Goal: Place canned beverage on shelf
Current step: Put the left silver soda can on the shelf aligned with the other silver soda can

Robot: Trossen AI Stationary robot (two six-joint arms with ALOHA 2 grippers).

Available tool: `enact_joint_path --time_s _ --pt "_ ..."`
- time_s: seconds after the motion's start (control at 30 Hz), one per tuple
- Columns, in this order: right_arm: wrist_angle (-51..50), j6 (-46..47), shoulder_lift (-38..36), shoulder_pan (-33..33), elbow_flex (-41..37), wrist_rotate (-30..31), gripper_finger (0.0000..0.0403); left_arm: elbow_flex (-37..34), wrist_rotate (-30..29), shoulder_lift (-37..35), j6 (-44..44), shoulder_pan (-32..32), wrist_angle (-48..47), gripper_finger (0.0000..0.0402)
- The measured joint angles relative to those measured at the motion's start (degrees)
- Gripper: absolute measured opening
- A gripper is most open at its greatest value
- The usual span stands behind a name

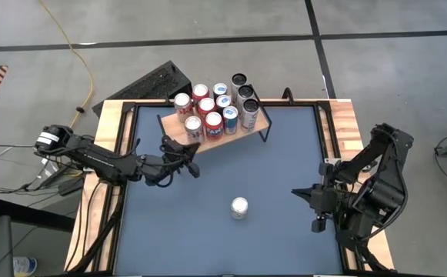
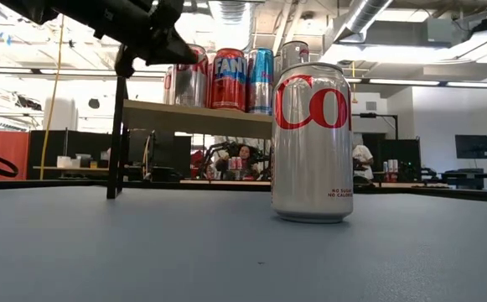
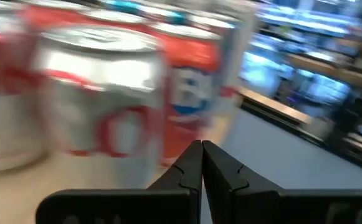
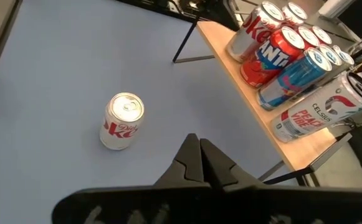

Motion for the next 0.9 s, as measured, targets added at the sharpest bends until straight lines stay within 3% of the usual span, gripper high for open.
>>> enact_joint_path --time_s 0.1,0.23,0.9 --pt "0.0 -0.31 0.0 0.0 0.0 0.0 0.0 -0.01 4.3 -0.02 -0.03 0.24 -0.08 0.0" --pt "0.0 -0.32 -0.02 -0.15 0.0 0.02 0.0 -0.01 1.99 -0.02 0.58 1.75 -0.08 0.0" --pt "0.38 -0.52 -0.04 -0.15 0.0 0.09 0.0 -0.01 1.39 -0.02 0.8 4.42 1.34 0.0"
